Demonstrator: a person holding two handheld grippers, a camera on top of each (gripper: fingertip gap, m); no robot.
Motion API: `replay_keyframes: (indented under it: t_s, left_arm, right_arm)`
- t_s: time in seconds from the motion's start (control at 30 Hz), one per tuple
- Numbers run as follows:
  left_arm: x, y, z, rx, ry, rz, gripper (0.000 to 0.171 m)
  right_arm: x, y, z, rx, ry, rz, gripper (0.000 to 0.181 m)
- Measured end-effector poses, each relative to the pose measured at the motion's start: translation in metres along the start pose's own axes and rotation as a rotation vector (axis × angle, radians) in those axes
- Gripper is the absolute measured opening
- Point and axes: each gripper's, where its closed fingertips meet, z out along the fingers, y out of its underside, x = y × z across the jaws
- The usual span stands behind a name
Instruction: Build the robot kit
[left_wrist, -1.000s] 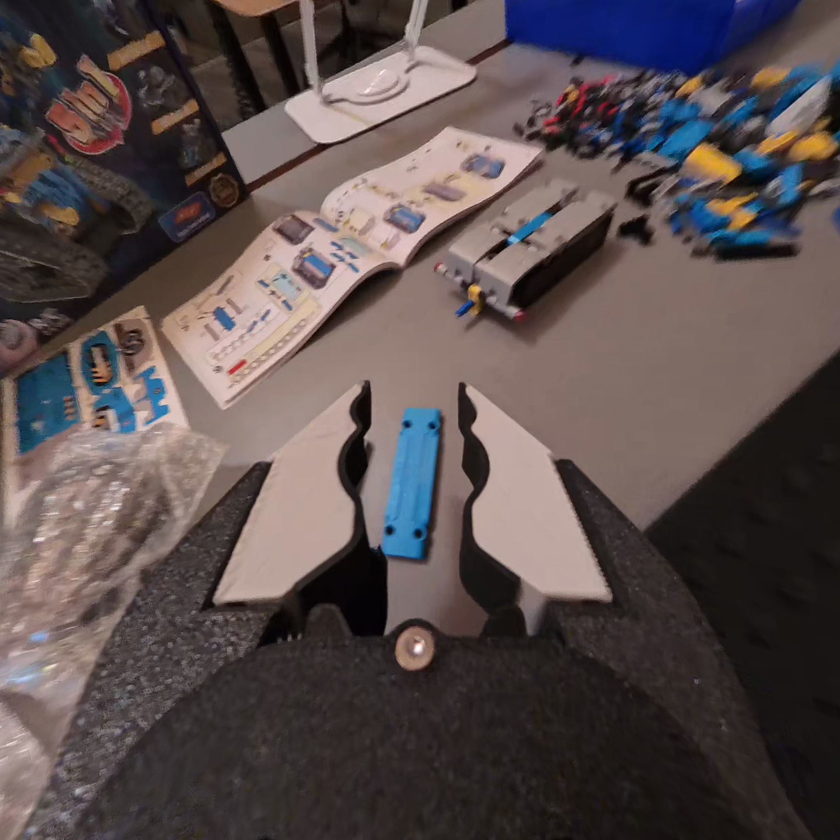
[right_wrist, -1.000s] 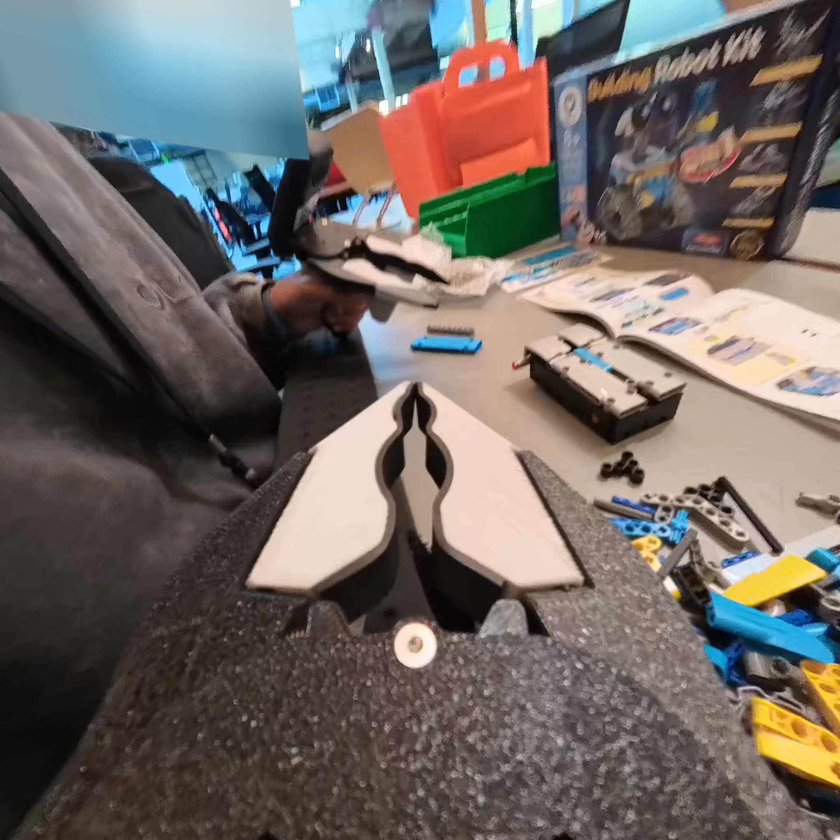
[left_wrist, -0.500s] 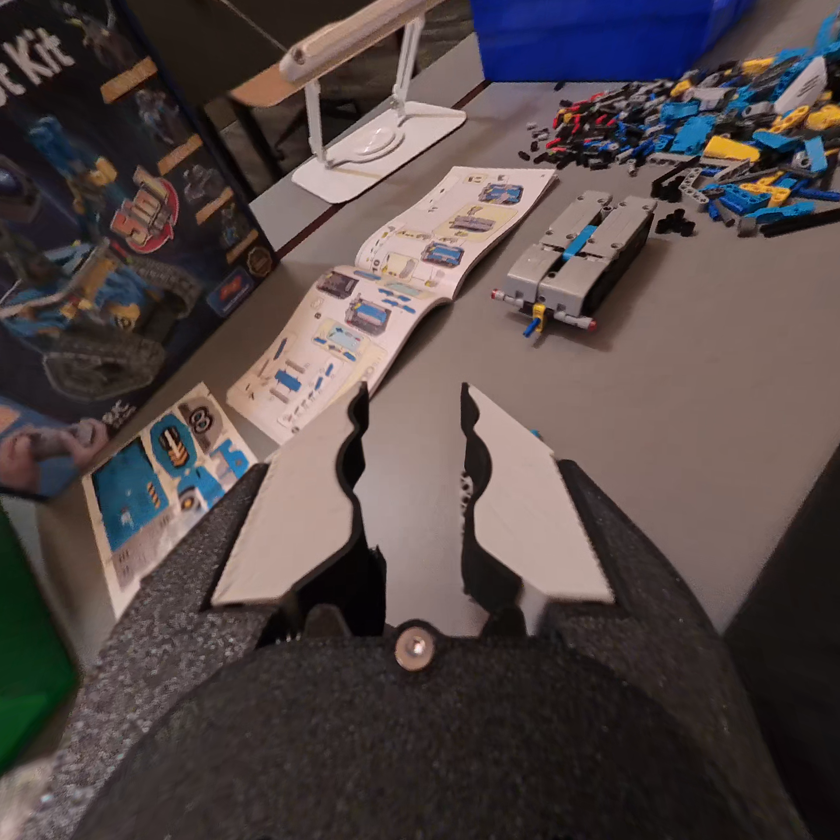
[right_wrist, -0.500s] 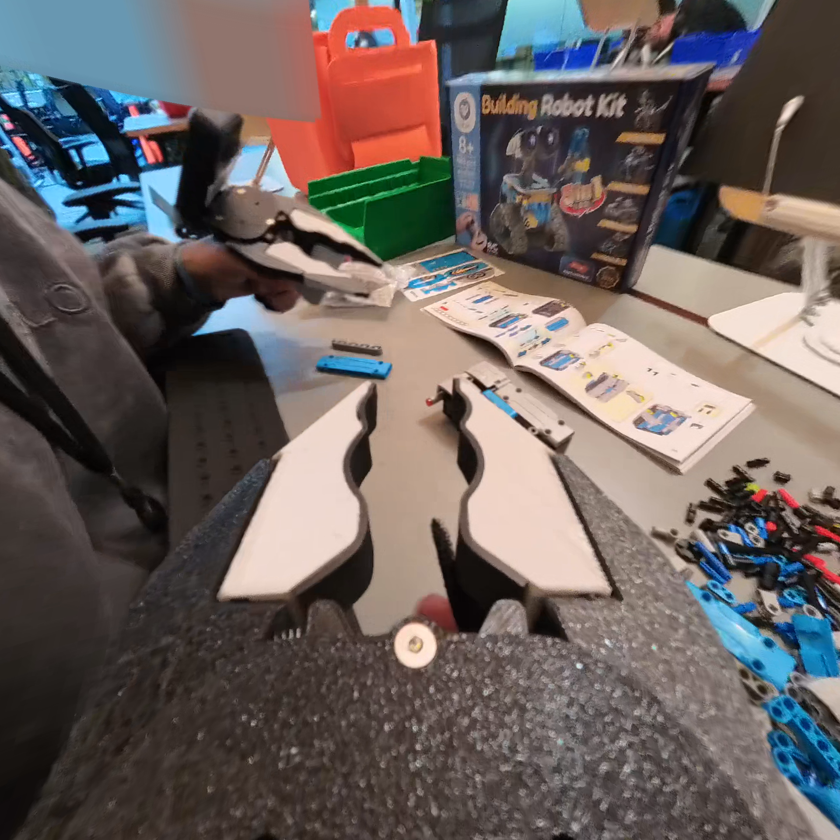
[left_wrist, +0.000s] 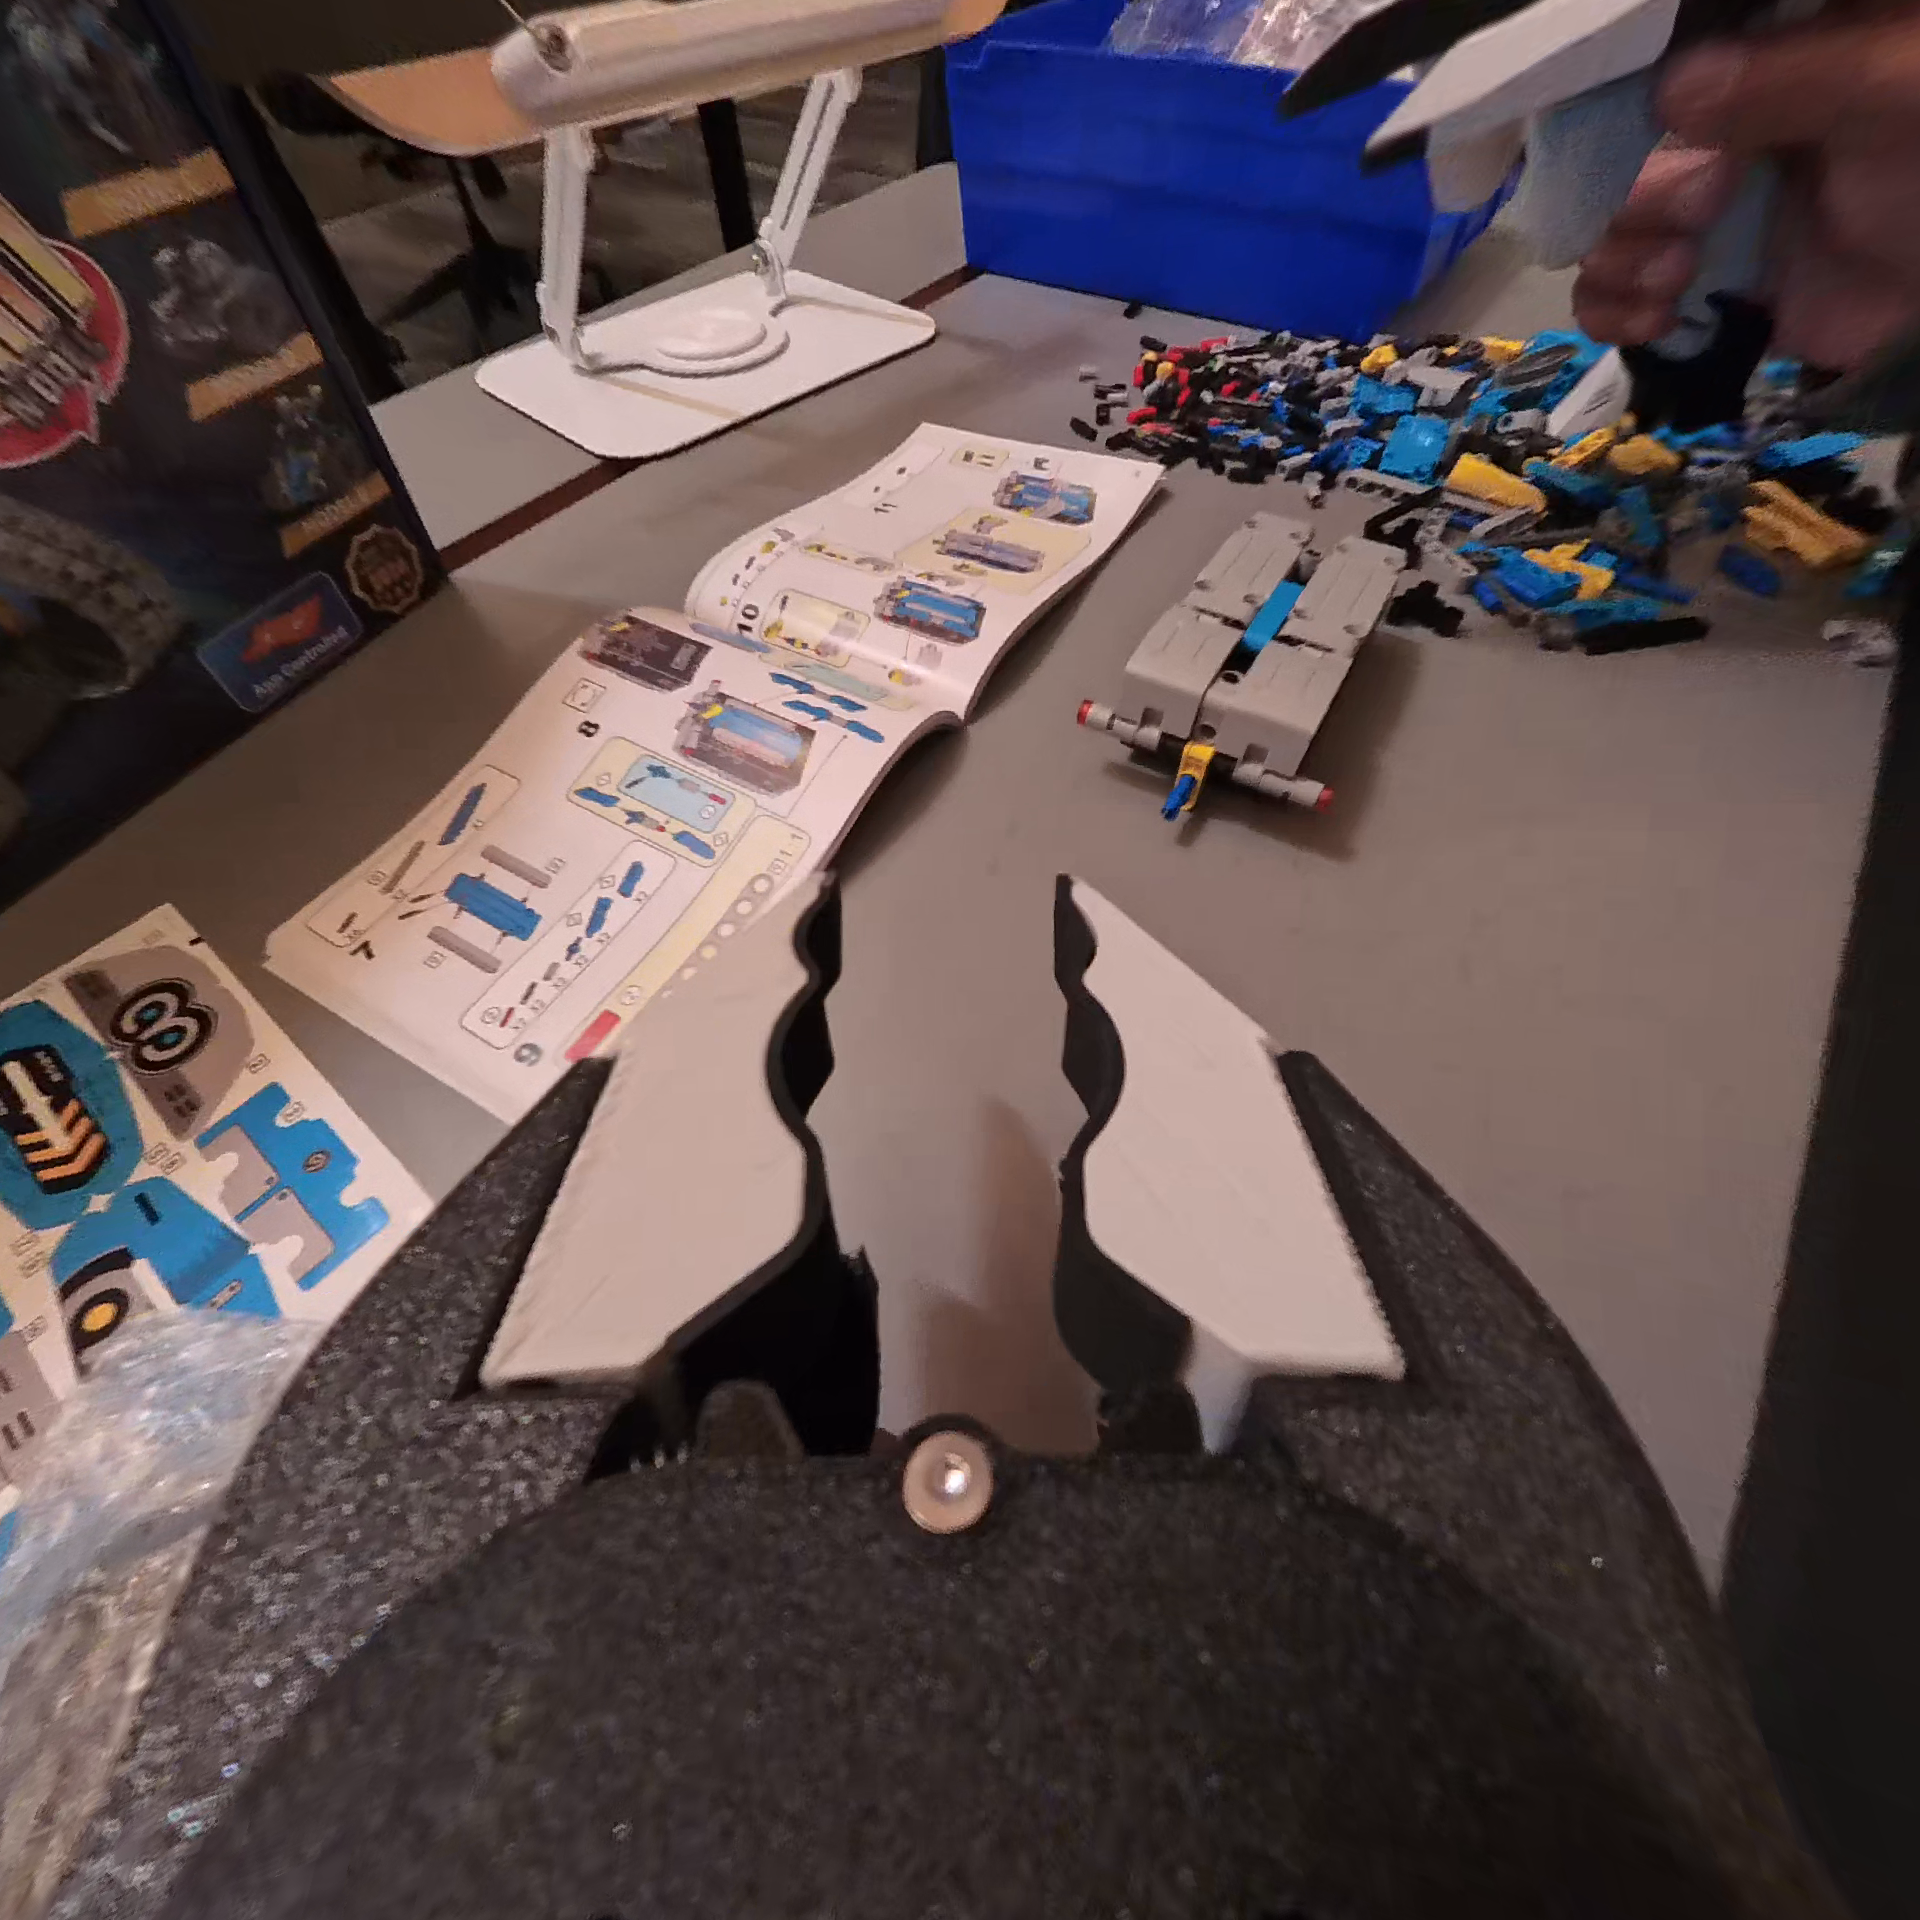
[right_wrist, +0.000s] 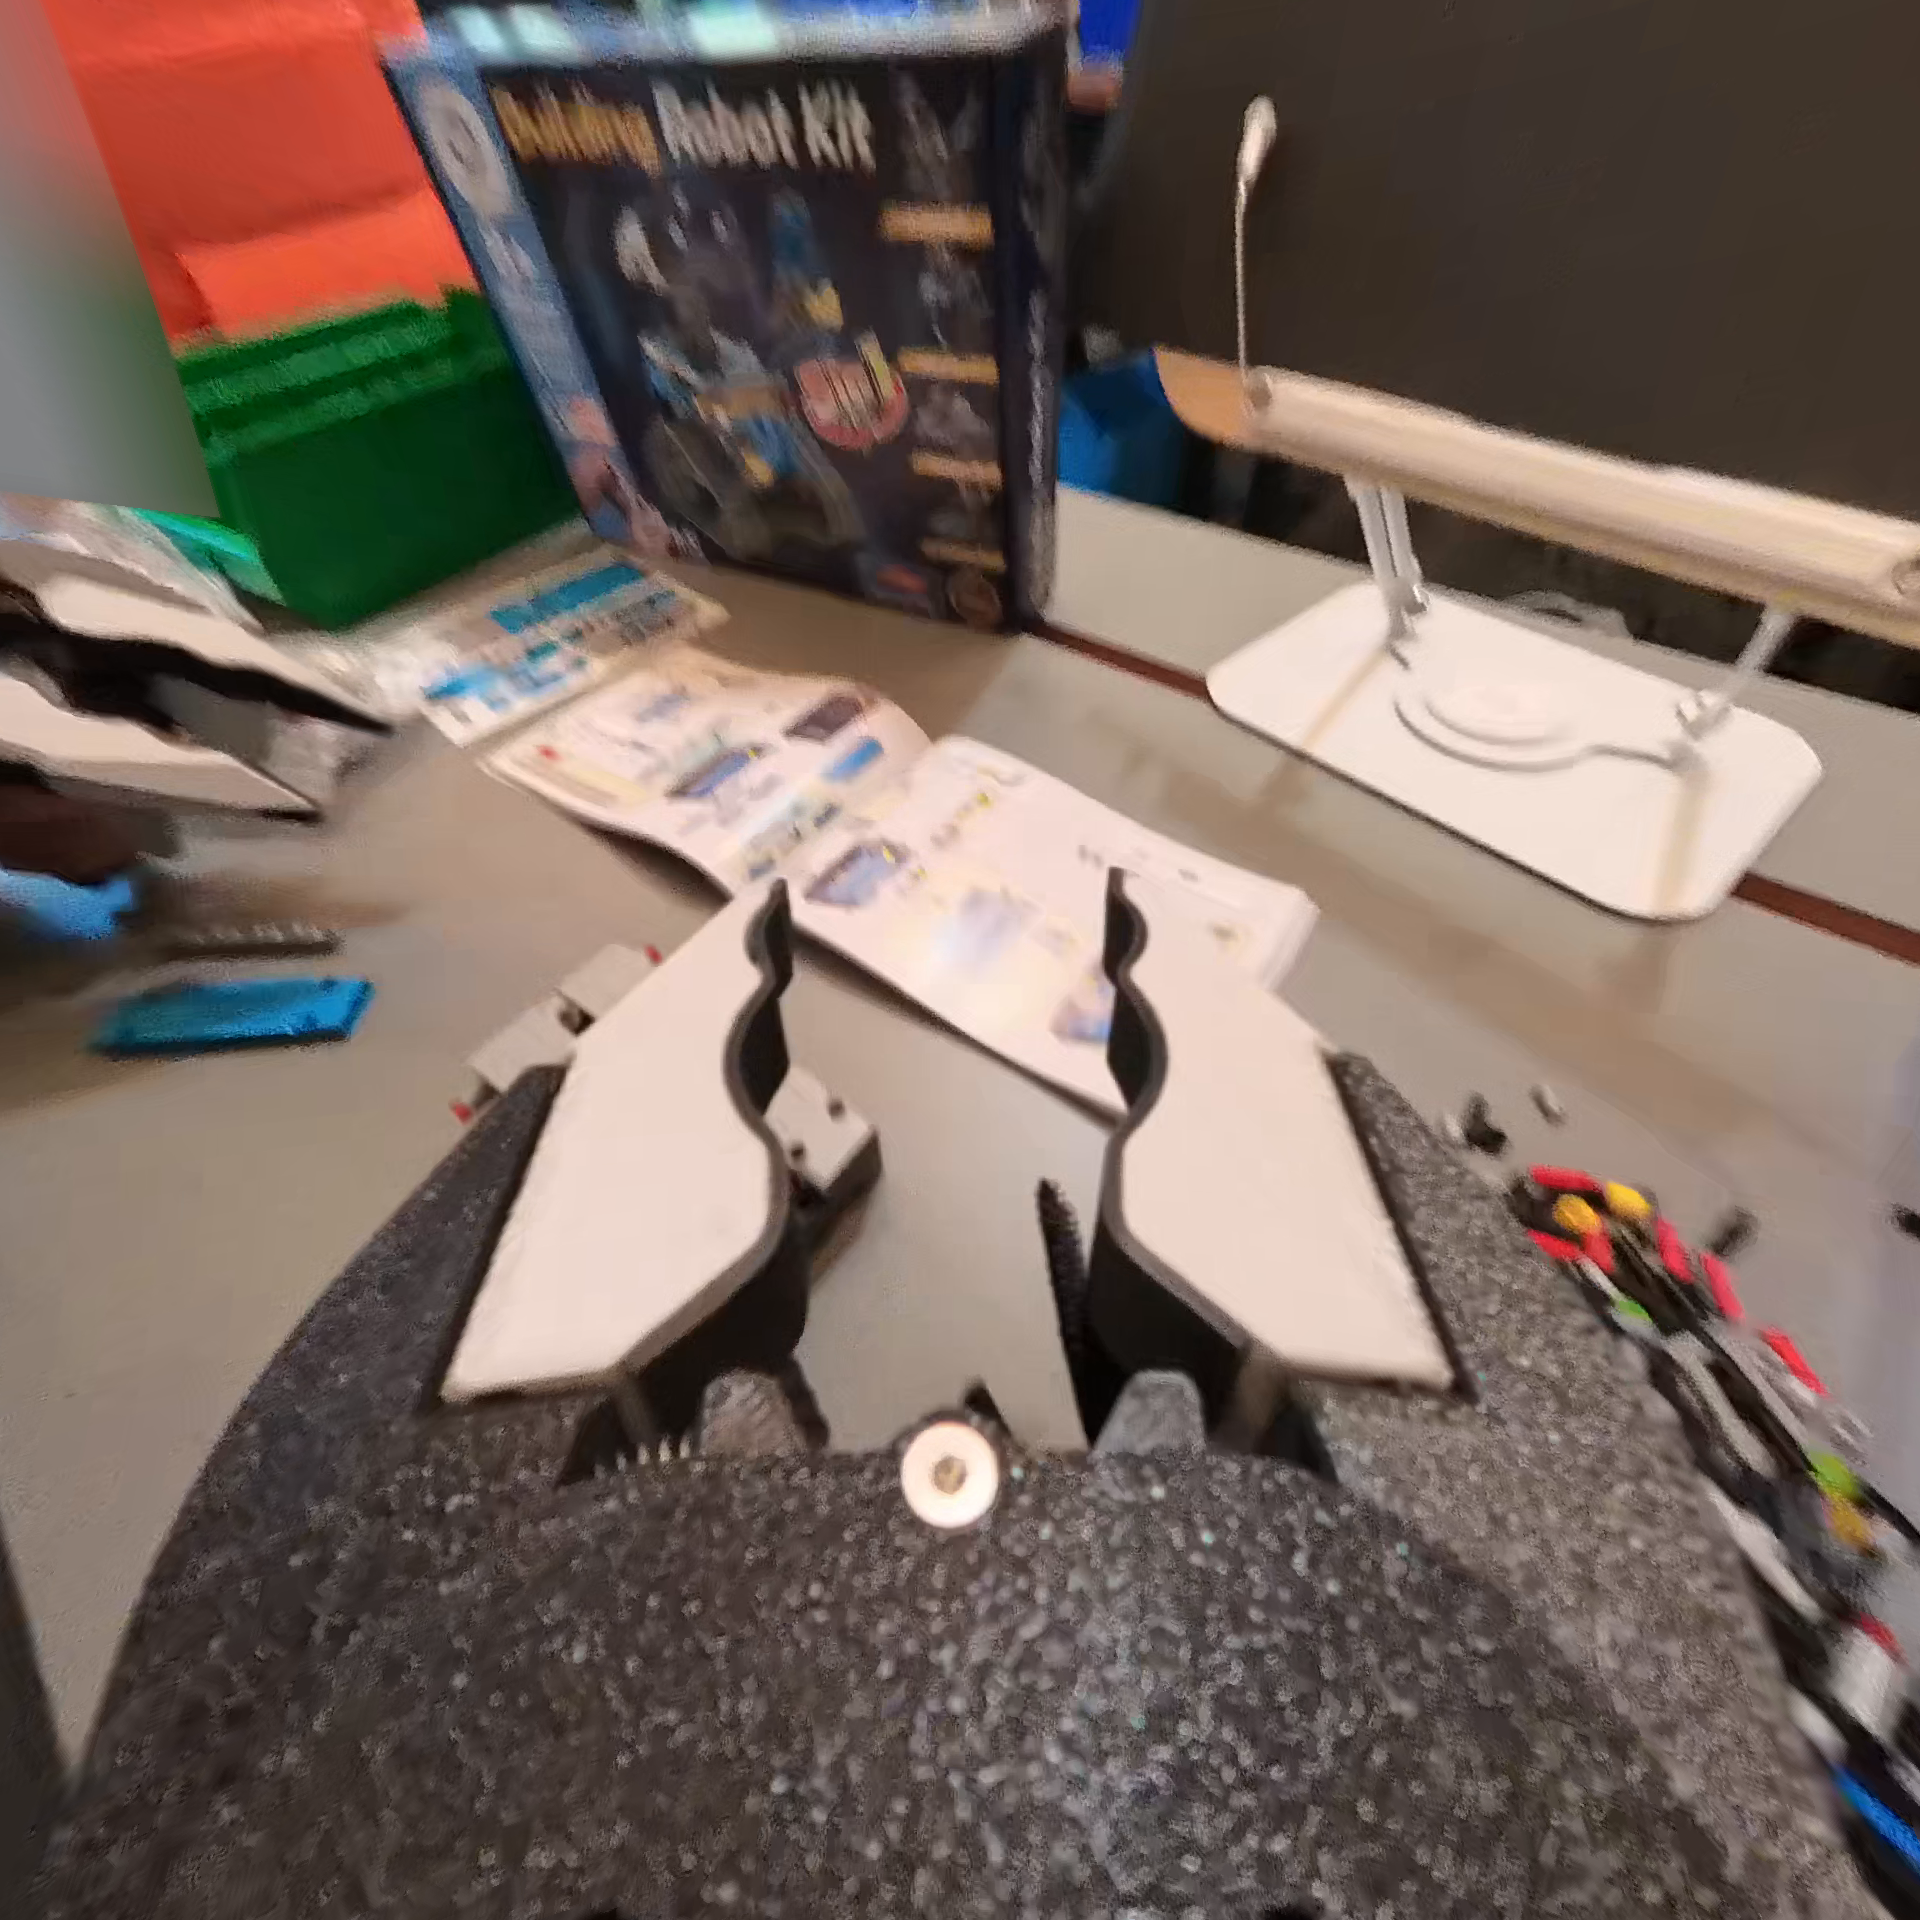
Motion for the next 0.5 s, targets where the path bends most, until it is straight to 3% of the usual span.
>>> replay_keyframes:
  t_s: [0.03,0.13,0.27,0.37,0.5]
  left_arm:
    - [0.002,0.0,0.0,-0.002,0.009,-0.003,0.04]
    - [0.003,0.001,0.002,0.001,0.028,-0.003,0.04]
    - [-0.009,-0.003,-0.002,0.027,0.031,-0.076,0.04]
    - [-0.013,-0.008,-0.007,0.063,0.053,-0.128,0.04]
    - [-0.016,0.001,-0.003,0.031,0.027,-0.092,0.04]
  right_arm:
    - [0.007,0.002,-0.008,-0.036,0.044,-0.029,0.057]
    - [0.043,-0.008,-0.034,0.078,0.279,-0.143,0.044]
    - [0.088,0.023,-0.057,-0.086,0.492,-0.135,0.032]
    - [0.104,0.042,-0.064,-0.14,0.492,-0.021,0.031]
    - [0.105,0.09,-0.053,-0.365,0.397,0.102,0.036]
